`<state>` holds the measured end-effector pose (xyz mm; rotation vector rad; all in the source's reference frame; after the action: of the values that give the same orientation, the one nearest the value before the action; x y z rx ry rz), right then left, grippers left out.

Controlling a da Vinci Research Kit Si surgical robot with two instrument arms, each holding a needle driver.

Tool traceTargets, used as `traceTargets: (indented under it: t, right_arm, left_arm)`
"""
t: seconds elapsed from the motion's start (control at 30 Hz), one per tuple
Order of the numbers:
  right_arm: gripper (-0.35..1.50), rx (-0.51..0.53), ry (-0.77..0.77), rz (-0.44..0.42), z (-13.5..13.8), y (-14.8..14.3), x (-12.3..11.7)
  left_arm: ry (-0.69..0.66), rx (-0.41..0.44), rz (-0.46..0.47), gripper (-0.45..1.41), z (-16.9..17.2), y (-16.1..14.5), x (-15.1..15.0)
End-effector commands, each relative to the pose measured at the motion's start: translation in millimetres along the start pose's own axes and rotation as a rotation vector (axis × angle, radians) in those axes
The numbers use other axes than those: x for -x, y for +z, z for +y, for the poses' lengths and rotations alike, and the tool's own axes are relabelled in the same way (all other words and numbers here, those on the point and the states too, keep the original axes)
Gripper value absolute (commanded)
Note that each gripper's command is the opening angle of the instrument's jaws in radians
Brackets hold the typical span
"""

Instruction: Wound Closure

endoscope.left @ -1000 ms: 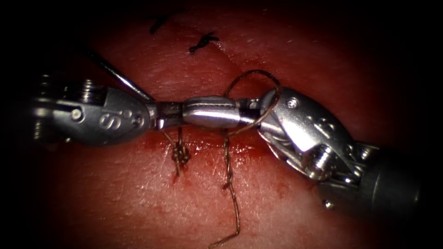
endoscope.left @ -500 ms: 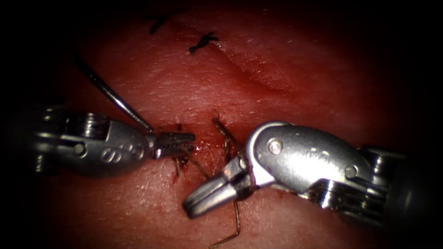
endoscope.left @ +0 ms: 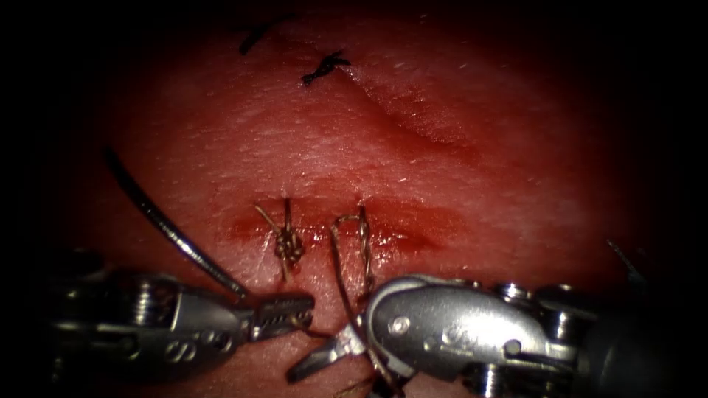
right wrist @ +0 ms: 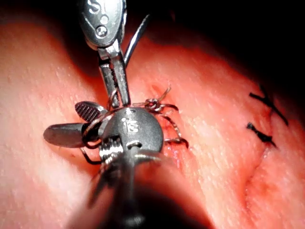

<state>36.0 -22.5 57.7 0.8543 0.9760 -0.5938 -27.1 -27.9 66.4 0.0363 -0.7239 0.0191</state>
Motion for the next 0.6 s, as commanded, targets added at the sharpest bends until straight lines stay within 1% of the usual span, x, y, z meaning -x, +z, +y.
traceTargets:
  t: [0.03, 0.1, 0.13, 0.17, 0.2, 0.23, 0.4, 0.43, 0.5, 0.53, 0.57, 0.6]
  right_arm:
    - [0.76, 0.003, 0.001, -0.039, 0.9, 0.8, 0.2]
    - [0.81, 0.011, 0.006, -0.086, 1.1, 0.9, 0.2]
    - [0.81, 0.011, 0.006, -0.086, 1.1, 0.9, 0.2]
    - [0.86, 0.012, 0.011, -0.122, 1.2, 0.9, 0.1]
    - [0.84, 0.008, 0.013, -0.133, 1.2, 0.9, 0.0]
    - [0.81, 0.006, 0.013, -0.139, 1.1, 1.0, -0.1]
    - [0.46, 0.006, 0.014, -0.141, 1.1, 1.3, -0.5]
    - [0.42, 0.005, 0.015, -0.144, 1.1, 1.3, -0.5]
    - [0.09, -0.001, 0.017, -0.161, 1.1, 1.2, -0.4]
    - [-0.25, -0.007, 0.018, -0.174, 1.0, 1.1, -0.4]
    - [-0.35, -0.016, 0.02, -0.196, 0.9, 1.0, -0.3]
    - [-0.35, -0.023, 0.022, -0.215, 0.8, 0.8, -0.3]
  left_arm:
    - [0.003, 0.004, 0.01, -0.45, -0.1, 1.2, 0.3]
    - [0.004, 0.006, 0.029, -0.45, -0.3, 2.0, 0.2]
    - [0.004, 0.006, 0.029, -0.45, -0.3, 2.0, 0.2]
    - [0.006, 0.013, 0.036, -0.45, -0.2, 2.5, 0.0]
    - [0.006, 0.016, 0.038, -0.45, -0.1, 2.7, -0.1]
    - [0.007, 0.018, 0.041, -0.45, 0.0, 2.8, -0.3]
    - [0.012, 0.024, 0.053, -0.45, -0.2, 2.9, -0.9]
    - [0.013, 0.021, 0.055, -0.45, -0.3, 2.9, -1.0]
    - [0.015, 0.022, 0.056, -0.45, -0.4, 2.6, -1.2]
    - [0.016, 0.023, 0.058, -0.45, -0.5, 2.5, -1.3]
    - [0.017, 0.024, 0.06, -0.45, -0.6, 2.4, -1.4]
    - [0.018, 0.023, 0.059, -0.45, -0.7, 2.2, -1.5]
